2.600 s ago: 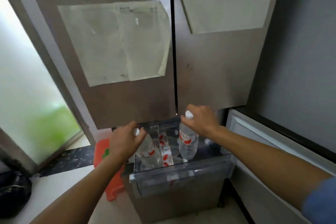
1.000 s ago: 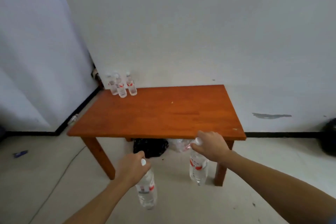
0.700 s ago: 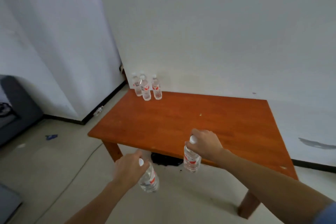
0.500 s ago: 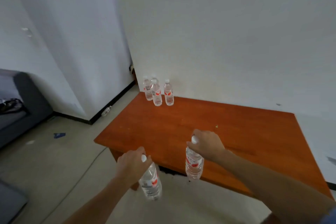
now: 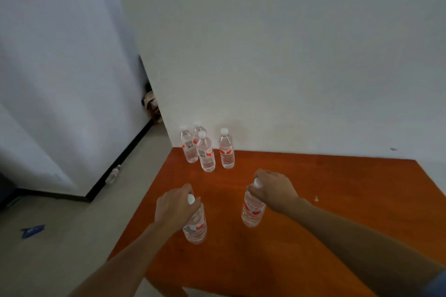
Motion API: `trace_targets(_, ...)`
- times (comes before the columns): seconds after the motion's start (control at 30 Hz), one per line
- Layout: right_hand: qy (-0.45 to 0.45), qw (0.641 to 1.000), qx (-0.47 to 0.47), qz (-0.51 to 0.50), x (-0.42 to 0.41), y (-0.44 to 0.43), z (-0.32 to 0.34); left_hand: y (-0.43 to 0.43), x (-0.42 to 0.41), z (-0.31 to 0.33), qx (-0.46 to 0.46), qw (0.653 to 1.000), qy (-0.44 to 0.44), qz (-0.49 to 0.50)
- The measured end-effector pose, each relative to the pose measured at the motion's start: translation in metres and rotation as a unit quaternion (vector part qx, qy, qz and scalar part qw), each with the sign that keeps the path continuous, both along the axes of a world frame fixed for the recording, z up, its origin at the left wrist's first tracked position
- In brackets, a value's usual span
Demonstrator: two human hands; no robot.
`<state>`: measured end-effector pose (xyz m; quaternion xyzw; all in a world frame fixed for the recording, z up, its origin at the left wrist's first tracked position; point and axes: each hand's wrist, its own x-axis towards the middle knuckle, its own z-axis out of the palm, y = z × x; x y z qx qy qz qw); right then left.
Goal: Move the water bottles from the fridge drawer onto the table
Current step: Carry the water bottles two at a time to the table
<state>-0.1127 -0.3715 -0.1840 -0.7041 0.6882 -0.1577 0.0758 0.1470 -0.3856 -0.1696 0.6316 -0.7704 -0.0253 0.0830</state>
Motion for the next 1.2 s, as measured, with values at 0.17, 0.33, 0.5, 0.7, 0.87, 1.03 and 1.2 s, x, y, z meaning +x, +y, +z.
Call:
trace_targets(0.17, 0.006, 1.0, -0.004, 0.0, 0.004, -0.078, -0.008, -0.095, 0.004, -0.016, -0.005, 1.0, 0.019, -0.009)
trace_targets(0.33, -0.007, 1.0, 0.011, 0.023, 0.008, -0.154, -0.029, -0.173, -0.005, -0.032, -0.001, 0.999, 0.032, -0.015)
trace_targets(0.5, 0.007, 0.998, 0.045, 0.041, 0.022, -0.208, -0.05, -0.227, -0.008, -0.05, 0.024, 0.997, 0.044, -0.056)
trace_targets(0.7, 0.018, 0.998, 0.063, 0.02, 0.041, -0.249, -0.055, -0.277, 0.002, -0.07, 0.036, 0.992, 0.054, -0.111)
trace_targets(0.87, 0.001, 0.997, 0.057, -0.045, 0.064, -0.249, -0.067, -0.302, 0.013, -0.083, 0.055, 0.982, 0.081, -0.164)
trace_targets(1.03, 0.017, 0.989, 0.088, -0.115, 0.071, -0.249, -0.065, -0.317, 0.014, -0.073, 0.044, 0.968, 0.059, -0.241)
trace_targets(1.2, 0.01, 0.978, 0.109, -0.175, 0.054, -0.217, -0.054, -0.323, -0.012, -0.049, -0.024, 0.955, 0.042, -0.293)
